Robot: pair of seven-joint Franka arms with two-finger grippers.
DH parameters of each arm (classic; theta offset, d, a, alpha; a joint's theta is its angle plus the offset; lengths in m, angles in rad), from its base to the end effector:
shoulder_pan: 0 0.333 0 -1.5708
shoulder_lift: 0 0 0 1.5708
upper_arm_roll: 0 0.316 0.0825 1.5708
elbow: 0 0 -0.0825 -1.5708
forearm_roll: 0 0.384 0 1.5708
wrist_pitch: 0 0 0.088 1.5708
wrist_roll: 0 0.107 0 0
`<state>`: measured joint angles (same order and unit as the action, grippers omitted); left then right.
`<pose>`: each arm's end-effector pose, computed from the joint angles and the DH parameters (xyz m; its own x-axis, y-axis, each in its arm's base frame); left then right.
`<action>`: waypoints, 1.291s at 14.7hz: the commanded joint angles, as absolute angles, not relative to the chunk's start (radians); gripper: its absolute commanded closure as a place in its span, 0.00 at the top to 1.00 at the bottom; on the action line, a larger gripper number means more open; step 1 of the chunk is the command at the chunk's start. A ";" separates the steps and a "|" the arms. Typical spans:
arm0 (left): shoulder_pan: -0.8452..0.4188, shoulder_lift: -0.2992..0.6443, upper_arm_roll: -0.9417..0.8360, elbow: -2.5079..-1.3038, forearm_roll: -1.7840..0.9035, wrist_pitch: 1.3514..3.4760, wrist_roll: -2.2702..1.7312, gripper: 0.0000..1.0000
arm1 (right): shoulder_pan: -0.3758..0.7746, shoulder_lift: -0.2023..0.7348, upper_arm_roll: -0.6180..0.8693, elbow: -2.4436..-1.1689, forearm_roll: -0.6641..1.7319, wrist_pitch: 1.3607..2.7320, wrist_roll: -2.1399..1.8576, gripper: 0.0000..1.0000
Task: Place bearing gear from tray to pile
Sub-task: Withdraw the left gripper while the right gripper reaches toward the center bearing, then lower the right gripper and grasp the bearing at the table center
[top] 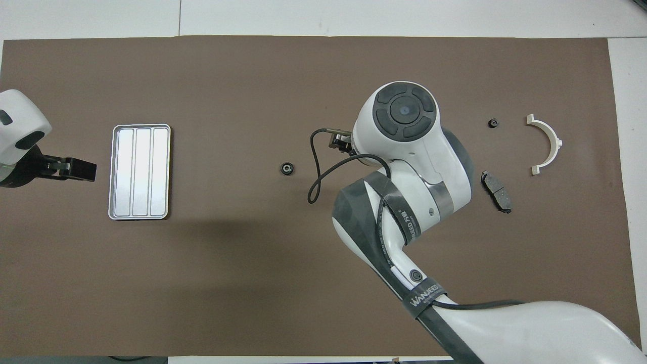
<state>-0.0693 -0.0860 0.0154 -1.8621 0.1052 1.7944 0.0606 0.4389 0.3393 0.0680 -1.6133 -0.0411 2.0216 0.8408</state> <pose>0.5376 -0.0198 0.5525 0.9905 -0.1371 0.0109 -0.1353 -0.9855 -0.1023 0.5851 0.3165 0.4368 0.9466 -0.3170 0.0581 -0.3150 -0.9482 -0.0416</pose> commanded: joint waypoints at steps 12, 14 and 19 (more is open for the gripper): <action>-0.048 -0.058 0.012 -1.672 0.046 1.570 0.080 1.00 | 0.598 0.678 0.058 -1.270 -0.089 1.994 1.155 1.00; -0.049 -0.077 0.014 -1.663 0.048 1.540 0.107 1.00 | 0.618 0.718 0.054 -1.244 -0.089 2.008 1.158 1.00; -0.058 -0.121 0.011 -1.738 0.048 1.566 0.100 1.00 | 0.641 0.768 0.052 -1.216 -0.098 2.046 1.170 1.00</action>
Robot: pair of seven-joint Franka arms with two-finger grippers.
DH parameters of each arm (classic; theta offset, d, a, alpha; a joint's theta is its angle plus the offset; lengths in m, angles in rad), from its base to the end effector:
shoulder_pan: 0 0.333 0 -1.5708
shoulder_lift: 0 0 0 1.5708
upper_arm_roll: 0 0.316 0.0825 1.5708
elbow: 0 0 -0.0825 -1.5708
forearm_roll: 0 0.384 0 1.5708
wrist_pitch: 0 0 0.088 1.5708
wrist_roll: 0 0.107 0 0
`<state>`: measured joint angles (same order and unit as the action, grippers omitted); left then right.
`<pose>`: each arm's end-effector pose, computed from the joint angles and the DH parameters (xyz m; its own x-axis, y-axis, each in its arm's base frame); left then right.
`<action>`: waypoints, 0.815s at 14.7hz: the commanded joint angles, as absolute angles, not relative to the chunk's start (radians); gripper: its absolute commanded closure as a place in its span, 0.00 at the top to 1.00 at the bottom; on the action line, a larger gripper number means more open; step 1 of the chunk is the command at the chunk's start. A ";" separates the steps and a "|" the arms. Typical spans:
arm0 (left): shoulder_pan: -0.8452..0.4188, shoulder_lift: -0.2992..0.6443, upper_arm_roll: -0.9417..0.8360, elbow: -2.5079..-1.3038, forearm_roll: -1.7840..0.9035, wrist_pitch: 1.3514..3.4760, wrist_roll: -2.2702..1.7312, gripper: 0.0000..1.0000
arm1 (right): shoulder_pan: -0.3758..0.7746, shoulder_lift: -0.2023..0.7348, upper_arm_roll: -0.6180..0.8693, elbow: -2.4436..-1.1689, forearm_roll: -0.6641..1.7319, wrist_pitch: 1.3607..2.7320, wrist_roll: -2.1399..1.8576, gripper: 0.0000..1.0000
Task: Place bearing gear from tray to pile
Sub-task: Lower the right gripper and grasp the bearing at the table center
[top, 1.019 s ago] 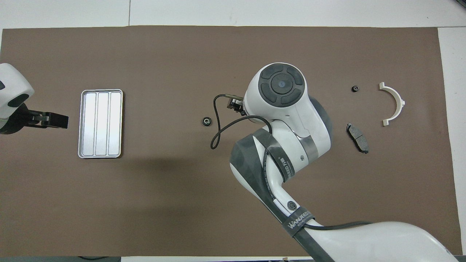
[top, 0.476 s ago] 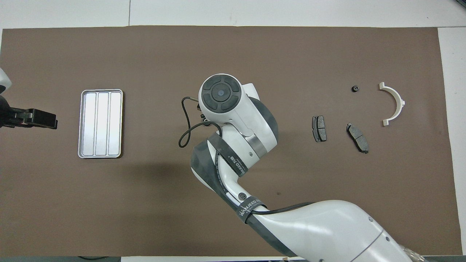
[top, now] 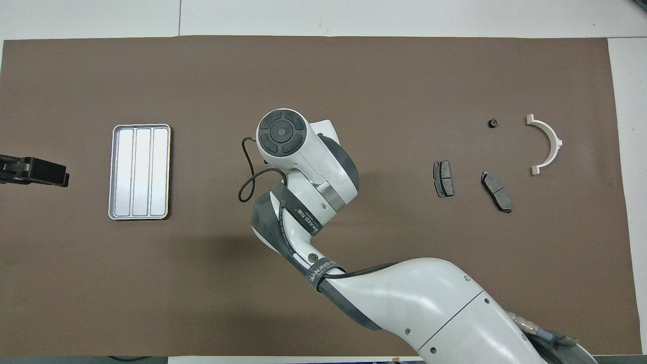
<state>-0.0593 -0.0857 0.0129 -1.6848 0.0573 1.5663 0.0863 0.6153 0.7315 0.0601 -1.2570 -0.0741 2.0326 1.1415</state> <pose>0.5255 -0.0180 0.6168 0.9905 -0.1320 -0.0375 -0.1339 -0.9896 -0.0531 0.5947 0.4564 0.3303 0.8989 -0.4359 0.0439 -0.4350 -0.9000 -0.0296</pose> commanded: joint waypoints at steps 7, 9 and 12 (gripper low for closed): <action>-0.049 -0.117 0.011 -1.741 0.048 1.628 0.112 1.00 | 0.649 0.801 0.054 -1.203 -0.132 2.089 1.167 1.00; -0.046 -0.109 0.011 -1.724 0.048 1.623 0.118 1.00 | 0.649 0.816 0.054 -1.203 -0.143 2.094 1.167 1.00; -0.046 -0.106 0.014 -1.715 0.046 1.617 0.120 1.00 | 0.650 0.836 0.054 -1.201 -0.160 2.108 1.169 1.00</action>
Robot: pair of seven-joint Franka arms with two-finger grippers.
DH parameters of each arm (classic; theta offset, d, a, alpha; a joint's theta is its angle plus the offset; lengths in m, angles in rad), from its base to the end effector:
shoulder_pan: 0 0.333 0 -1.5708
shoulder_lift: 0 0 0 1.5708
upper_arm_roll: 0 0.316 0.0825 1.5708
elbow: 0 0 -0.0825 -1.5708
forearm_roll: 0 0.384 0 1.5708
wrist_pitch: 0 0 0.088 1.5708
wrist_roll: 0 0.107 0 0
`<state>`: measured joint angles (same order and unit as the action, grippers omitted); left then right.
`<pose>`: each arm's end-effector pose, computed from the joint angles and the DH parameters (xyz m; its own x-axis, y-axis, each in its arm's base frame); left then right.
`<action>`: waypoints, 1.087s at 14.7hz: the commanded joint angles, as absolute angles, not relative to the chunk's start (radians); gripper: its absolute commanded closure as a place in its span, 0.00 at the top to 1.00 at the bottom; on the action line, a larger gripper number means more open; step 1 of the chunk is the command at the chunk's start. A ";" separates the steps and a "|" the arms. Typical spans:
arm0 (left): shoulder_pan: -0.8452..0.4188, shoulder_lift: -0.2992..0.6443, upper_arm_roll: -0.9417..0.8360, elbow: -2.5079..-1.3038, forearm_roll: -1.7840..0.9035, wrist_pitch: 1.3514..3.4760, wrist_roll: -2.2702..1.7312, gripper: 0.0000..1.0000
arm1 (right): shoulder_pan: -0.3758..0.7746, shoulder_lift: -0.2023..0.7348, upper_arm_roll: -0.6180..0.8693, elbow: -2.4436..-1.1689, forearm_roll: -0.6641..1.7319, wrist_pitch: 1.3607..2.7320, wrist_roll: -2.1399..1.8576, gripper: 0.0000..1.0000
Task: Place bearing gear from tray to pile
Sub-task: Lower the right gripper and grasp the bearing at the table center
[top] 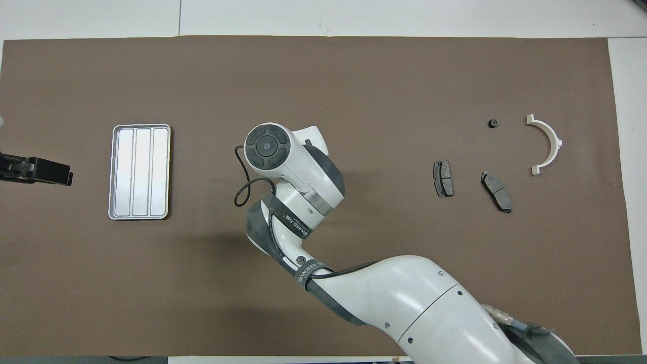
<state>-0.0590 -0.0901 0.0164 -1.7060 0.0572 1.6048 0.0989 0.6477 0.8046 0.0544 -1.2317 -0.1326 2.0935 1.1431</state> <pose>0.5277 -0.0162 0.6124 0.9896 -0.1429 -0.0166 -0.1436 -0.9882 -0.0543 0.5909 0.4768 0.2930 0.9181 -0.3847 0.0956 -0.3848 -0.9228 -0.0186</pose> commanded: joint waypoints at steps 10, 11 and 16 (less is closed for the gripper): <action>-0.048 -0.089 0.015 -1.689 0.046 1.591 0.120 1.00 | 0.655 0.841 0.060 -1.186 -0.150 2.080 1.172 0.70; -0.048 -0.089 0.015 -1.690 0.046 1.589 0.120 1.00 | 0.655 0.841 0.063 -1.186 -0.149 2.074 1.177 0.65; -0.049 -0.094 0.015 -1.701 0.046 1.565 0.120 1.00 | 0.661 0.841 0.064 -1.186 -0.146 2.074 1.192 0.36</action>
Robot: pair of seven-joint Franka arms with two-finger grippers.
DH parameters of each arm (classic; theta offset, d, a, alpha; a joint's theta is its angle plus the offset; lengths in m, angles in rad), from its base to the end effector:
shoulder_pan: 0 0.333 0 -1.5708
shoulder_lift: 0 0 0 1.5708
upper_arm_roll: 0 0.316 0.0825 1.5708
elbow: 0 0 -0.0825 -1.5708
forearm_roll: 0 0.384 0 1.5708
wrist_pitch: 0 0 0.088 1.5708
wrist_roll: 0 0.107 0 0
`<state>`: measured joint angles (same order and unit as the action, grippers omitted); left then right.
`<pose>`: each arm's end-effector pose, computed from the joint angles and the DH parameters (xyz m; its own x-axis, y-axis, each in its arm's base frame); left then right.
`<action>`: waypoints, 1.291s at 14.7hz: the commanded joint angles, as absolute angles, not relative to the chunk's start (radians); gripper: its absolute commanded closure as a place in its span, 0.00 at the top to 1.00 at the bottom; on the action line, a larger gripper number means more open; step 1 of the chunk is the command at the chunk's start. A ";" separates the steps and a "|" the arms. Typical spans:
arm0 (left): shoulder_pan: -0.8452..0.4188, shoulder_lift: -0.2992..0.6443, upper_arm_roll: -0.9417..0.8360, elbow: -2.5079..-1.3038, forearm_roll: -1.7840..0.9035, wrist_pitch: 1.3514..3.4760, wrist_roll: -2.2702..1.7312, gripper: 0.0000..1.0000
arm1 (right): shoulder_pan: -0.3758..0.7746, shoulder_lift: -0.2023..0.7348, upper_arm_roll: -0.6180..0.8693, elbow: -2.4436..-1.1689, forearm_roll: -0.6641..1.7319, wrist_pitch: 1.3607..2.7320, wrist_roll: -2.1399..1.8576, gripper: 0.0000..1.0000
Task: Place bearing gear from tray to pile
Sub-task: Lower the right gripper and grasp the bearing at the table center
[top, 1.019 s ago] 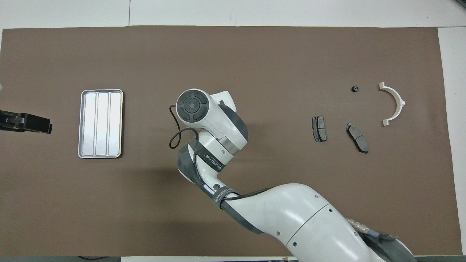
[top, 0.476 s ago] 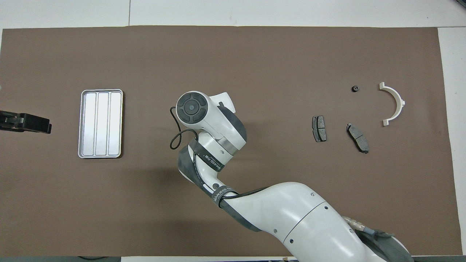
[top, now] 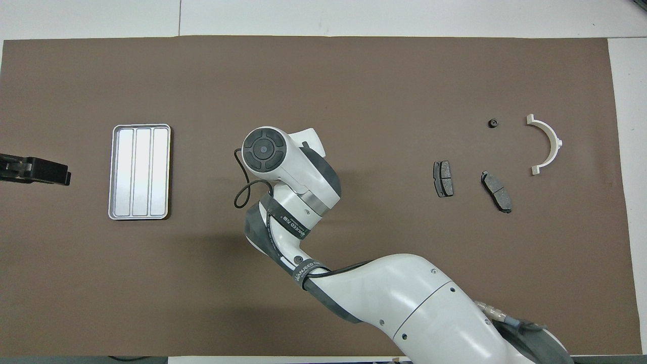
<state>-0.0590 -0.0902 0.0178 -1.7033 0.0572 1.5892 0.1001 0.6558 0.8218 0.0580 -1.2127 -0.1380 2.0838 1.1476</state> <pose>0.5261 -0.0152 0.6124 0.9895 -0.1418 -0.0294 -0.1432 -0.9883 -0.0529 0.5878 0.4839 0.2881 0.9211 -0.3777 0.0938 -0.3784 -0.9256 -0.0112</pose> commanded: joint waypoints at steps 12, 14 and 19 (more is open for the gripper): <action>-0.058 -0.106 0.014 -1.732 -0.003 1.583 0.170 1.00 | 0.643 0.830 0.060 -1.146 -0.140 2.010 1.189 0.00; -0.057 -0.106 0.014 -1.732 -0.008 1.583 0.170 1.00 | 0.620 0.816 0.061 -1.138 -0.140 1.982 1.172 0.00; -0.055 -0.106 0.014 -1.732 -0.018 1.585 0.167 1.00 | 0.537 0.720 0.063 -1.140 -0.133 1.864 1.017 0.00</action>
<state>-0.0593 -0.0902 0.0121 -1.7150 0.0025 1.5782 0.1531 0.5795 0.7698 0.0517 -1.1317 -0.1376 1.9114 1.0900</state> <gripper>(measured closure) 0.000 0.652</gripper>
